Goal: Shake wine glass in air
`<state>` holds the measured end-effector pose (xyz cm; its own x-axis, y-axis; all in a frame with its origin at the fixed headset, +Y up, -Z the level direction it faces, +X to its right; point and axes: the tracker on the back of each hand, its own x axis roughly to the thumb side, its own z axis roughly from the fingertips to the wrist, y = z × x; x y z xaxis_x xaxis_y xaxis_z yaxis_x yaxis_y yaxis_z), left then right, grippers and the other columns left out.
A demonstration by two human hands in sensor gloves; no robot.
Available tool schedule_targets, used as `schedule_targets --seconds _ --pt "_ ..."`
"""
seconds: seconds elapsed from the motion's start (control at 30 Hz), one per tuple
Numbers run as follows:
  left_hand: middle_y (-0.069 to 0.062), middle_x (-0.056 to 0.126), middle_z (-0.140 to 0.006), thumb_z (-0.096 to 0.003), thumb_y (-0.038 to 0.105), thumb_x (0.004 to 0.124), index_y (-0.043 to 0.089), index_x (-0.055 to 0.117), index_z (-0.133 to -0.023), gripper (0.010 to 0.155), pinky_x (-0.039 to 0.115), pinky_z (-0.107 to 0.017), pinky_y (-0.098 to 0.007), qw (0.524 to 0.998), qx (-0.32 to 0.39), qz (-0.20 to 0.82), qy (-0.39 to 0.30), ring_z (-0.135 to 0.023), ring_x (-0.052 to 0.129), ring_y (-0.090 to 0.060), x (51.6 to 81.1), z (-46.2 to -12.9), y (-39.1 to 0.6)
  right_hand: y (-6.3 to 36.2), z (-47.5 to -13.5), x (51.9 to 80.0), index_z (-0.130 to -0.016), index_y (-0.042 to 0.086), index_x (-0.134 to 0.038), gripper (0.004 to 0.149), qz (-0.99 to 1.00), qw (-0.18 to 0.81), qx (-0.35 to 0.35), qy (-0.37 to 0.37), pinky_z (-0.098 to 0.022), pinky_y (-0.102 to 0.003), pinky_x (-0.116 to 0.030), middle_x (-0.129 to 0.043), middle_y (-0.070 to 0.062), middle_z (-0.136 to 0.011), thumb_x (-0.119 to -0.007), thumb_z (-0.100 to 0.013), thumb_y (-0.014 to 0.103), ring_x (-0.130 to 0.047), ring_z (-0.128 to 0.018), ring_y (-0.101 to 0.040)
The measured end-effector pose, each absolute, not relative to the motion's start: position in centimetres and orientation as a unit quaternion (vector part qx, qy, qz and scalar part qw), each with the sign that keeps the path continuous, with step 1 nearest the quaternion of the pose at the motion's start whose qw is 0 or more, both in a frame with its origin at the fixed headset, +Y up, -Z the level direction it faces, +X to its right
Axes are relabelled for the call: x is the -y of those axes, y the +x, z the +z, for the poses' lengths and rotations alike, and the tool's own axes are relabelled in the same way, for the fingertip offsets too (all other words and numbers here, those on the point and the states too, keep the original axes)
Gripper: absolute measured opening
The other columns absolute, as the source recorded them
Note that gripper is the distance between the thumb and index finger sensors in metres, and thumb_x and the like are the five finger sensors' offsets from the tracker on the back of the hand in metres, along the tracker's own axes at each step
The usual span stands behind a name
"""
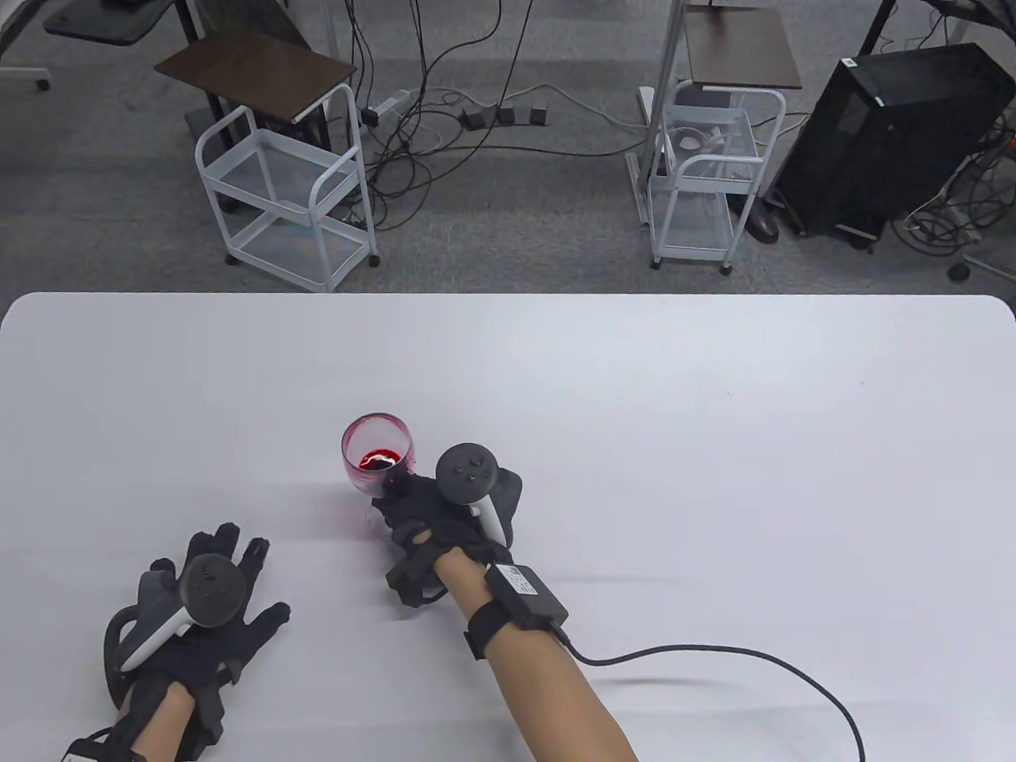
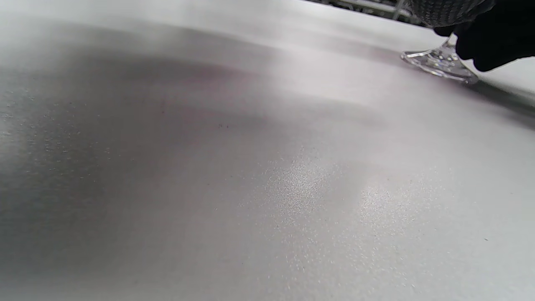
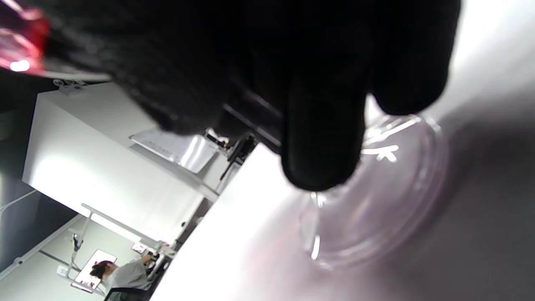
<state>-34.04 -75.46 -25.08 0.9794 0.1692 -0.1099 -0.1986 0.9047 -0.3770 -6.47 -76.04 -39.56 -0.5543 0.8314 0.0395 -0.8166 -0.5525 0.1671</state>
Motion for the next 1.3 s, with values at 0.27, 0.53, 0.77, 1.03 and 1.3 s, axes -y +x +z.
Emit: schedule_targets --seconds 0.27,0.53,0.77,1.03,1.3 --pt "0.01 -0.005 -0.12 -0.047 0.074 0.064 0.044 0.02 -0.114 0.086 -0.002 -0.074 -0.057 0.975 -0.038 0.095 -0.197 -0.118 -0.003 -0.024 75.4 -25.1 -34.1 -5.7 -39.0 75.6 -0.086 0.015 -0.083 0.055 0.888 0.448 -0.084 0.065 -0.053 -0.056 -0.078 -0.094 -0.012 -0.087 -0.091 -0.039 0.041 -0.107 -0.057 -0.031" --pt "0.01 -0.005 -0.12 -0.0471 0.074 0.064 0.044 0.02 -0.114 0.086 -0.002 -0.074 -0.057 0.975 -0.042 0.091 -0.199 -0.118 -0.002 -0.024 75.4 -25.1 -34.2 1.7 -35.9 73.3 -0.095 0.019 -0.072 0.065 0.934 0.34 -0.051 0.097 -0.061 -0.061 -0.068 -0.077 -0.012 -0.102 -0.087 -0.04 0.05 -0.089 -0.081 -0.038" --pt "0.01 -0.005 -0.12 -0.047 0.074 0.064 0.044 0.02 -0.114 0.086 -0.002 -0.074 -0.057 0.975 -0.05 0.082 -0.201 -0.117 -0.002 -0.025 75.5 -24.9 -34.3 9.7 -31.6 72.2 -0.1 0.024 -0.063 0.066 0.947 0.309 -0.016 0.085 -0.068 -0.064 -0.055 -0.058 -0.01 -0.112 -0.08 -0.043 0.052 -0.065 -0.098 -0.043" --pt "0.01 -0.005 -0.12 -0.0469 0.074 0.064 0.043 0.02 -0.114 0.086 -0.002 -0.074 -0.057 0.974 -0.062 0.074 -0.203 -0.117 -0.003 -0.024 75.5 -24.9 -34.5 15.4 -27.1 72.2 -0.103 0.028 -0.055 0.069 0.969 0.243 0.024 0.049 -0.073 -0.065 -0.033 -0.035 -0.005 -0.117 -0.077 -0.043 0.053 -0.029 -0.107 -0.04" --pt "0.01 -0.005 -0.12 -0.0464 0.075 0.063 0.044 0.019 -0.114 0.086 -0.002 -0.074 -0.057 0.976 -0.072 0.07 -0.193 -0.117 -0.003 -0.023 75.3 -24.8 -34.8 16.3 -26.5 73.2 -0.104 0.034 -0.045 0.072 0.982 0.188 0.011 0.0 -0.074 -0.064 -0.025 -0.023 0.0 -0.118 -0.073 -0.042 0.057 -0.015 -0.108 -0.035"
